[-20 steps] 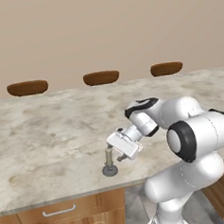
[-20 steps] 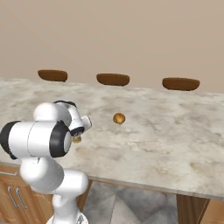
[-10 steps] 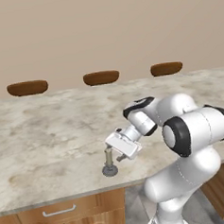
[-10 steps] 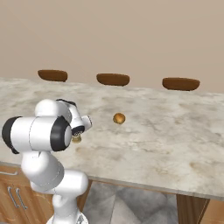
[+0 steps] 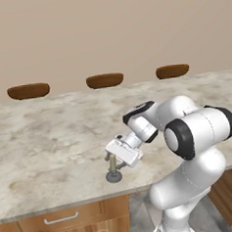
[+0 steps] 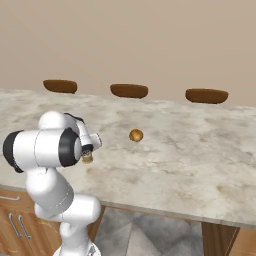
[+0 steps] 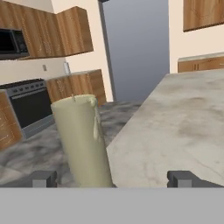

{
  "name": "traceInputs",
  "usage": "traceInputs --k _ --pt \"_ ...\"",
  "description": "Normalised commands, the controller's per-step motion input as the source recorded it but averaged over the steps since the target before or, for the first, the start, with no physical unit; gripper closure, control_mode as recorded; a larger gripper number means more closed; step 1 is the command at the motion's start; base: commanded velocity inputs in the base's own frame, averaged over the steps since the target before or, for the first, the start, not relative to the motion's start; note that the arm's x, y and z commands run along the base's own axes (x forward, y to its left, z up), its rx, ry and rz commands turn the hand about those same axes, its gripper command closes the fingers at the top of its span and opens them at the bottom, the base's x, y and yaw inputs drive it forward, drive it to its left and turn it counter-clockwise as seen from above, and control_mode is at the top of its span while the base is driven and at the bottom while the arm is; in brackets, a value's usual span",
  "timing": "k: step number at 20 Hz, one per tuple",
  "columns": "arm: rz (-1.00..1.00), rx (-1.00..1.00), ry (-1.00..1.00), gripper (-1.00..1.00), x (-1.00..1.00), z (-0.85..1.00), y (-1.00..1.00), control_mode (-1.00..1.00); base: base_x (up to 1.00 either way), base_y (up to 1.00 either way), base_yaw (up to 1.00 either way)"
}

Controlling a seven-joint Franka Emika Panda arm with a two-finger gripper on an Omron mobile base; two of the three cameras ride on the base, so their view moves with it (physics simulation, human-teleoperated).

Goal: Pick the candle and candle from the dining table and place them in the open cabinet. Close the cabinet after placing the objects.

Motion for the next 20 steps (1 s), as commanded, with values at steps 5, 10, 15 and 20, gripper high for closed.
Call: traceInputs --k 5,10,15,20 --pt "0.00 0.00 0.00 -1.00 0.00 -0.07 0.15 -1.00 0.00 0.00 0.00" --pt "0.00 0.00 0.00 -1.00 0.00 -0.08 0.11 -1.00 0.00 0.00 0.00" --pt "0.00 0.00 0.00 -1.00 0.00 -0.07 0.05 -1.00 0.00 0.00 0.00" --pt "0.00 0.00 0.02 1.00 0.00 -0.04 0.04 -1.00 0.00 0.00 0.00"
